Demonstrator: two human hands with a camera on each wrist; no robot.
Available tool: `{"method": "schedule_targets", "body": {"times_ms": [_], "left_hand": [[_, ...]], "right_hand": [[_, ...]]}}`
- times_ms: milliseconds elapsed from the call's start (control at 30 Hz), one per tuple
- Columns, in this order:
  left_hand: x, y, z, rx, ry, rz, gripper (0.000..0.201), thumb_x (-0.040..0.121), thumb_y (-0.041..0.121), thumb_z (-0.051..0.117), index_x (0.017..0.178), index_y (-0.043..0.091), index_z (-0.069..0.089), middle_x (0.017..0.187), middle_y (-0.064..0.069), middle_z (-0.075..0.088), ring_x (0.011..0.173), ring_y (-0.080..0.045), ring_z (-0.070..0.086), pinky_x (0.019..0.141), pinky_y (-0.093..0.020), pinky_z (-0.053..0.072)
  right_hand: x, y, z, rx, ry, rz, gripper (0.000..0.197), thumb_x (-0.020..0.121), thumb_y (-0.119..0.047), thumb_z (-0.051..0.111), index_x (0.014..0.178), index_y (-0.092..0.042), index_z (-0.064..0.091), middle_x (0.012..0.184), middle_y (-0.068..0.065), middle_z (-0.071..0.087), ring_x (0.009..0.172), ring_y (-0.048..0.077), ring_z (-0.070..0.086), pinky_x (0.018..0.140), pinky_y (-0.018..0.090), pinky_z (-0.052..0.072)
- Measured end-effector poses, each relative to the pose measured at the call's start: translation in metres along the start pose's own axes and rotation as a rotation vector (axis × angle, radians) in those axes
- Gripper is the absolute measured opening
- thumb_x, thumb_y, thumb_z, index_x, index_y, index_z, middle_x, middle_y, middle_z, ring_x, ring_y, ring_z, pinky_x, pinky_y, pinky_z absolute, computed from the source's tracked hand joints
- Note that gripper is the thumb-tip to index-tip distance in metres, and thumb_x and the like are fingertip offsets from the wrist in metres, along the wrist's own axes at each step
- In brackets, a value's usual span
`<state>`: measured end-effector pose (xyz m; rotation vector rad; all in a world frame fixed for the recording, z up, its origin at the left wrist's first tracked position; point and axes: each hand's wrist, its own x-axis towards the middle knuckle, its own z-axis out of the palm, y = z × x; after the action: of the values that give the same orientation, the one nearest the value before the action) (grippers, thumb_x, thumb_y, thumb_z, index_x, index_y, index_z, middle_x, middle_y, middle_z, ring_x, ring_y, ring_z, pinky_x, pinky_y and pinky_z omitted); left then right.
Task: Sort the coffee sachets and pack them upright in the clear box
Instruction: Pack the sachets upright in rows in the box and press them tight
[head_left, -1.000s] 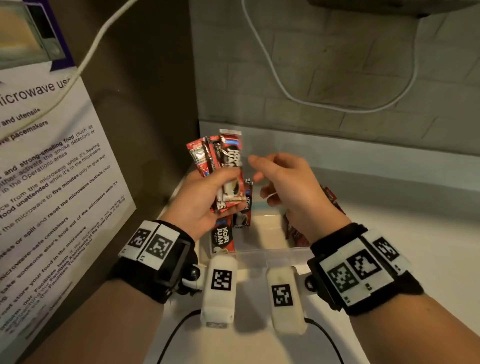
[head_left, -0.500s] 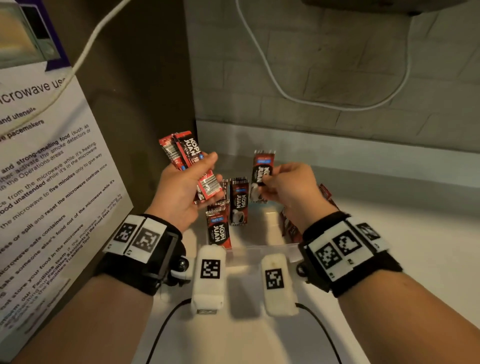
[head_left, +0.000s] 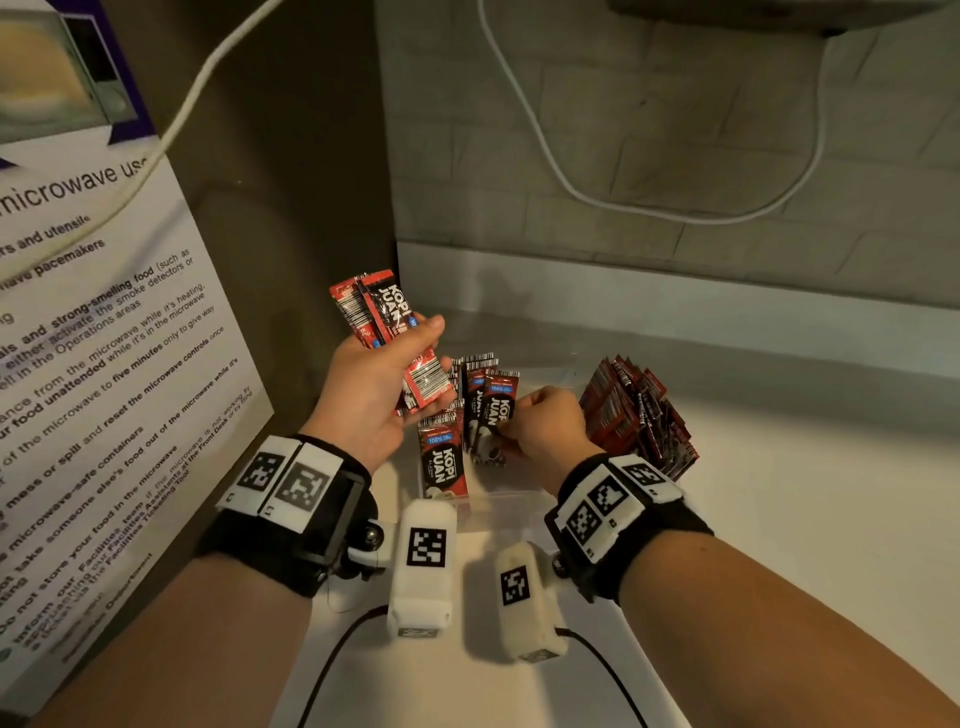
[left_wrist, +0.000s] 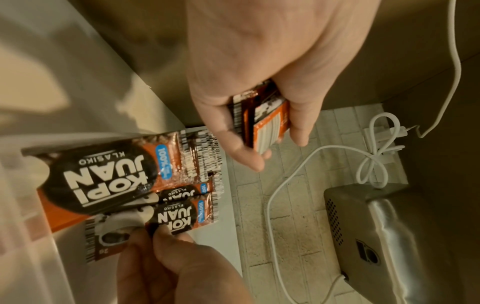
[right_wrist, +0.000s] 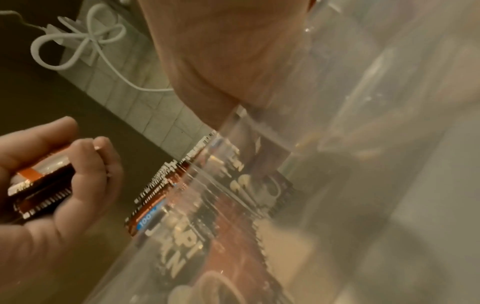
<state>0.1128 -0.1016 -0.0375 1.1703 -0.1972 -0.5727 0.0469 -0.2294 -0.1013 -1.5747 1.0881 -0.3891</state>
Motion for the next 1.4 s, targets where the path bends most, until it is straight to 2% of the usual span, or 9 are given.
{"method": "schedule_targets", "body": {"times_ms": [467, 567, 667, 800, 1000, 1067, 1167, 1300, 1400], "left_hand": [[0.002, -0.002, -0.002, 0.022, 0.01, -0.005, 0.014, 0.083, 0.02, 0.074, 0.093, 0.02, 0.064, 0.081, 0.003, 0.068, 0.077, -0.014, 0.069, 0.058, -0.031, 0.059], [0.002, -0.004, -0.002, 0.026, 0.011, -0.009, 0.014, 0.083, 0.02, 0.074, 0.092, 0.021, 0.064, 0.081, 0.003, 0.068, 0.075, -0.013, 0.069, 0.058, -0.031, 0.059], [0.003, -0.004, -0.002, 0.023, 0.01, -0.011, 0.014, 0.083, 0.02, 0.074, 0.092, 0.021, 0.064, 0.081, 0.004, 0.068, 0.074, -0.013, 0.069, 0.058, -0.031, 0.059], [0.004, -0.003, -0.002, 0.023, 0.016, -0.01, 0.013, 0.084, 0.018, 0.072, 0.092, 0.02, 0.063, 0.077, 0.003, 0.067, 0.07, -0.012, 0.068, 0.055, -0.03, 0.058], [0.005, 0.0, -0.004, 0.015, 0.013, -0.016, 0.011, 0.089, 0.027, 0.064, 0.092, 0.017, 0.063, 0.073, 0.002, 0.068, 0.063, -0.012, 0.069, 0.045, -0.026, 0.052], [0.004, -0.001, -0.002, 0.035, -0.027, -0.021, 0.012, 0.089, 0.025, 0.065, 0.096, 0.015, 0.064, 0.07, 0.001, 0.07, 0.061, -0.013, 0.07, 0.044, -0.027, 0.053], [-0.001, -0.005, 0.005, 0.074, -0.092, -0.025, 0.015, 0.087, 0.023, 0.069, 0.098, 0.014, 0.066, 0.074, -0.003, 0.073, 0.068, -0.018, 0.072, 0.049, -0.031, 0.056], [-0.005, -0.009, 0.015, 0.086, -0.131, -0.012, 0.029, 0.082, 0.027, 0.073, 0.108, 0.013, 0.069, 0.095, -0.01, 0.075, 0.086, -0.028, 0.073, 0.075, -0.044, 0.059], [-0.008, -0.009, 0.019, 0.13, -0.169, -0.023, 0.037, 0.079, 0.037, 0.072, 0.108, 0.014, 0.068, 0.098, -0.011, 0.074, 0.087, -0.029, 0.073, 0.071, -0.044, 0.059]], "right_hand": [[-0.001, -0.002, 0.011, -0.157, 0.037, -0.087, 0.03, 0.075, 0.002, 0.067, 0.066, -0.019, 0.047, 0.083, 0.009, 0.066, 0.082, 0.03, 0.066, 0.08, 0.048, 0.056], [-0.005, -0.004, 0.01, -0.295, 0.029, -0.126, 0.019, 0.078, -0.005, 0.07, 0.082, -0.013, 0.054, 0.095, 0.01, 0.066, 0.092, 0.029, 0.063, 0.085, 0.044, 0.054], [-0.007, -0.003, 0.008, -0.39, 0.021, -0.145, 0.031, 0.079, -0.014, 0.074, 0.104, -0.006, 0.057, 0.105, 0.012, 0.064, 0.1, 0.029, 0.06, 0.088, 0.04, 0.051], [-0.009, -0.003, 0.009, -0.399, -0.005, -0.166, 0.035, 0.078, -0.016, 0.075, 0.105, -0.007, 0.055, 0.108, 0.011, 0.063, 0.101, 0.028, 0.06, 0.087, 0.04, 0.052], [-0.013, -0.011, -0.009, -0.186, 0.06, -0.227, 0.031, 0.077, -0.022, 0.076, 0.09, -0.015, 0.049, 0.082, -0.003, 0.052, 0.073, 0.013, 0.053, 0.059, 0.024, 0.041], [-0.021, -0.024, -0.019, 0.021, 0.064, -0.291, 0.026, 0.079, -0.026, 0.074, 0.081, -0.016, 0.05, 0.075, -0.004, 0.052, 0.068, 0.016, 0.051, 0.061, 0.028, 0.043], [-0.042, -0.047, -0.033, 0.21, -0.196, -0.293, 0.021, 0.083, -0.031, 0.07, 0.087, -0.014, 0.059, 0.075, -0.001, 0.06, 0.059, 0.012, 0.053, 0.055, 0.026, 0.042], [-0.055, -0.055, -0.043, 0.152, -0.368, -0.419, 0.016, 0.082, -0.007, 0.071, 0.096, -0.004, 0.065, 0.069, 0.003, 0.061, 0.044, 0.008, 0.05, 0.039, 0.019, 0.037], [-0.052, -0.051, -0.045, 0.218, -0.31, -0.436, 0.014, 0.08, 0.003, 0.069, 0.092, -0.004, 0.065, 0.068, 0.006, 0.061, 0.042, 0.006, 0.051, 0.039, 0.019, 0.038]]}}
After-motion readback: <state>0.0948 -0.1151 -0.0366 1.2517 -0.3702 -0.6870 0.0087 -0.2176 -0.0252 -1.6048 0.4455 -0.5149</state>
